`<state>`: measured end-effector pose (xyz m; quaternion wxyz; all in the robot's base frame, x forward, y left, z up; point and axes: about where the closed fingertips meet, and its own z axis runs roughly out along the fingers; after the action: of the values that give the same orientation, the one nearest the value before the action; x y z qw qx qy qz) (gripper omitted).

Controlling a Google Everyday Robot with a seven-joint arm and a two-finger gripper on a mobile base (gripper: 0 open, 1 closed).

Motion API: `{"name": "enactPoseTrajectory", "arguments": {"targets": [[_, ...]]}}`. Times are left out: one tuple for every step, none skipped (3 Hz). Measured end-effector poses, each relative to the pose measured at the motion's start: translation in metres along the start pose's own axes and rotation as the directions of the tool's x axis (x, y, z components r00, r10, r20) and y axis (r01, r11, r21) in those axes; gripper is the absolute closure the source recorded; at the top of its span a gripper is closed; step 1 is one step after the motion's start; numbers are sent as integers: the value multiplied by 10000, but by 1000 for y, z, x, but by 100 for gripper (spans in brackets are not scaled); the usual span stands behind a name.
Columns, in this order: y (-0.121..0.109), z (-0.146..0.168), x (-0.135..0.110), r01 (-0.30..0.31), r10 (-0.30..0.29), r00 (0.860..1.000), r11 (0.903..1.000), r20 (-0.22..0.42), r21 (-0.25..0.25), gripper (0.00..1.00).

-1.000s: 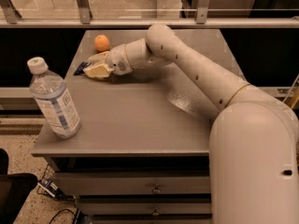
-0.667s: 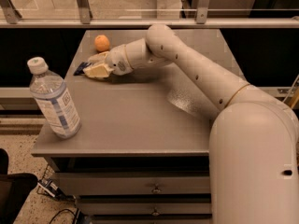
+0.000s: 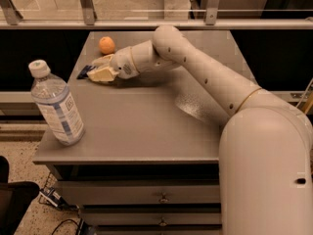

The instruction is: Pick rxbar blueberry

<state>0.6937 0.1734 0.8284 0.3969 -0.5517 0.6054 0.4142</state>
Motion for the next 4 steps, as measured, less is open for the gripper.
{"name": "enactPoseTrajectory", "arguments": {"targets": [[0,0,0,2,-2,10000,10000,0,0,100],[0,0,0,2,-2,10000,10000,0,-2,100],[0,0,0,0,0,10000,10000,1,-4,100],[0,0,0,0,0,10000,10000,1,-4,100]]}}
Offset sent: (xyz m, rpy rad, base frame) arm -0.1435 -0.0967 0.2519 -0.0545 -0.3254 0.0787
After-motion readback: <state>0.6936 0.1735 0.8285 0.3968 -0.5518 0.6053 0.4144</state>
